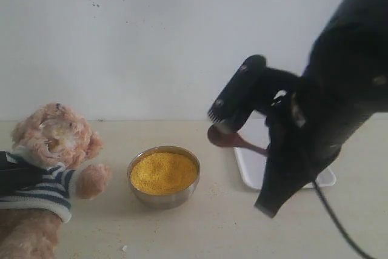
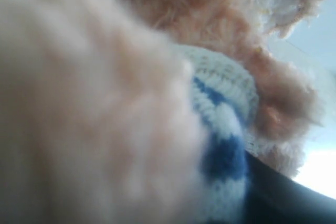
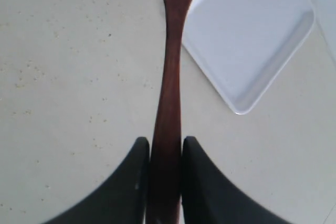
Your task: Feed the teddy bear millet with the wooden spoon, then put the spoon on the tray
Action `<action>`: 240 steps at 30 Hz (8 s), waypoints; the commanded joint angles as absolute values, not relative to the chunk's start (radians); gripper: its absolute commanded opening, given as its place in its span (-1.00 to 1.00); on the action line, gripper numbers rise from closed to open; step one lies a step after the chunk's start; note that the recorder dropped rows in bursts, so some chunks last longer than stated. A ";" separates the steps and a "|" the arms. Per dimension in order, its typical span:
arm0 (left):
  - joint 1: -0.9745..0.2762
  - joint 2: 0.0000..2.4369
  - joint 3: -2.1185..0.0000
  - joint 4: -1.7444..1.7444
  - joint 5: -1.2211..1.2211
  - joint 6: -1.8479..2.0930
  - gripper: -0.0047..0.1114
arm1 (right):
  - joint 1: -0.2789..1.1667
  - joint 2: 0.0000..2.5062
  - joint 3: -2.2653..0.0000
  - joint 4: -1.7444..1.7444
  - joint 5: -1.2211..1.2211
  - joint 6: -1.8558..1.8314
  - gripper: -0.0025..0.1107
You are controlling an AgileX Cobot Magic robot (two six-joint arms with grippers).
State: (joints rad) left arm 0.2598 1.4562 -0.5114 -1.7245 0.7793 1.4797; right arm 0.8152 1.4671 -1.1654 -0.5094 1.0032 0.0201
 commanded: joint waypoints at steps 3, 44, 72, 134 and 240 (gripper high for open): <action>0.257 1.455 -0.519 -1.744 0.851 1.462 -0.85 | 0.949 1.612 -1.179 -0.807 1.020 0.105 -0.96; 0.257 1.753 -0.622 -1.744 1.049 1.579 -0.85 | 0.966 1.767 -1.259 -0.855 1.102 0.019 -0.96; 0.259 1.753 -0.622 -1.744 0.982 1.616 -0.85 | 0.930 1.965 -1.598 -0.735 1.097 -0.200 -0.96; 0.259 1.753 -0.622 -1.737 1.047 1.472 -0.85 | 0.809 1.991 -1.598 -0.429 1.069 0.013 -0.96; 0.259 1.753 -0.454 -1.582 1.221 1.249 -0.85 | 1.215 1.850 -1.581 -0.759 1.221 -0.228 -0.96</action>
State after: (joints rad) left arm 0.2598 1.7572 -0.4549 -1.5659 1.1870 1.2441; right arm 1.2069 1.8408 -1.5938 -0.7432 1.2191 -0.2336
